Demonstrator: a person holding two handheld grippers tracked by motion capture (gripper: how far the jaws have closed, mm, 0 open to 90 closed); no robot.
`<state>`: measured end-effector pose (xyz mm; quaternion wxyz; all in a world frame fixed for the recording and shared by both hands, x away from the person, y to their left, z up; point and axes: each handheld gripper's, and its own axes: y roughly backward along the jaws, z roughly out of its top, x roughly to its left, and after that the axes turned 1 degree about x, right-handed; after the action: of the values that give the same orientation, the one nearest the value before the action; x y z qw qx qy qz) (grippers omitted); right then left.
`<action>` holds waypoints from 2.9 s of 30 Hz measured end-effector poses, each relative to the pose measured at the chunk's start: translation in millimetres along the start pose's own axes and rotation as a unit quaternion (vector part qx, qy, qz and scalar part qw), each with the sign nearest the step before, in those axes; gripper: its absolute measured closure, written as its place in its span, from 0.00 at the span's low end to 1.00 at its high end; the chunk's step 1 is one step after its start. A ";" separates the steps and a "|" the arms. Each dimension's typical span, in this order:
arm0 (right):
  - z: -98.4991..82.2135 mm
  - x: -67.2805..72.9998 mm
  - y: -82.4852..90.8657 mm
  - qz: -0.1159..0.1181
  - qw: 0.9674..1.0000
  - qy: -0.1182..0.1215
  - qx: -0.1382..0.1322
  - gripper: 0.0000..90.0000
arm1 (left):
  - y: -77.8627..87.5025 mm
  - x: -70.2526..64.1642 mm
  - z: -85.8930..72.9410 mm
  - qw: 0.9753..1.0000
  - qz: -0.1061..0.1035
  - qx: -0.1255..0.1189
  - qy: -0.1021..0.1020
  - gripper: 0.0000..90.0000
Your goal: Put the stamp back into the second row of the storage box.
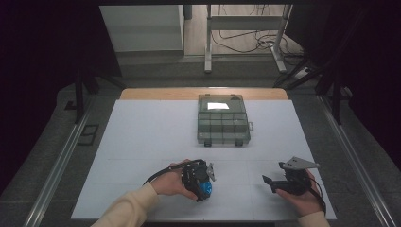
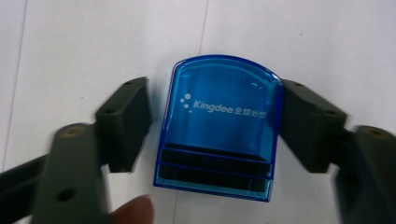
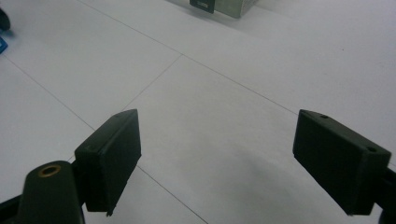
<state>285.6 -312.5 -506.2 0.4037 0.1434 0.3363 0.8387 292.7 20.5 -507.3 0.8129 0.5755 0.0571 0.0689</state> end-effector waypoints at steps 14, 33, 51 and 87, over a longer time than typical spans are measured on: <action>0.1 1.1 2.7 -0.002 1.000 0.001 -0.006 0.18 | 16.9 -7.6 -0.7 0.999 0.016 -0.029 -0.022 0.46; 0.0 0.9 6.1 -0.005 1.000 0.000 -0.012 0.18 | 61.0 -14.0 -5.3 0.997 0.032 -0.077 -0.005 0.46; -0.5 0.7 5.9 0.005 1.000 0.002 -0.017 0.18 | 64.3 -14.1 -1.9 0.996 0.038 -0.083 0.002 0.46; -1.2 1.1 4.4 0.002 1.000 -0.004 -0.014 0.18 | 77.4 49.0 31.1 0.995 0.058 -0.079 0.021 0.46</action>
<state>281.7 -314.2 -504.1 0.4052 0.1421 0.3229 0.8434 342.7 25.7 -424.6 0.8491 0.5103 0.0345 0.1321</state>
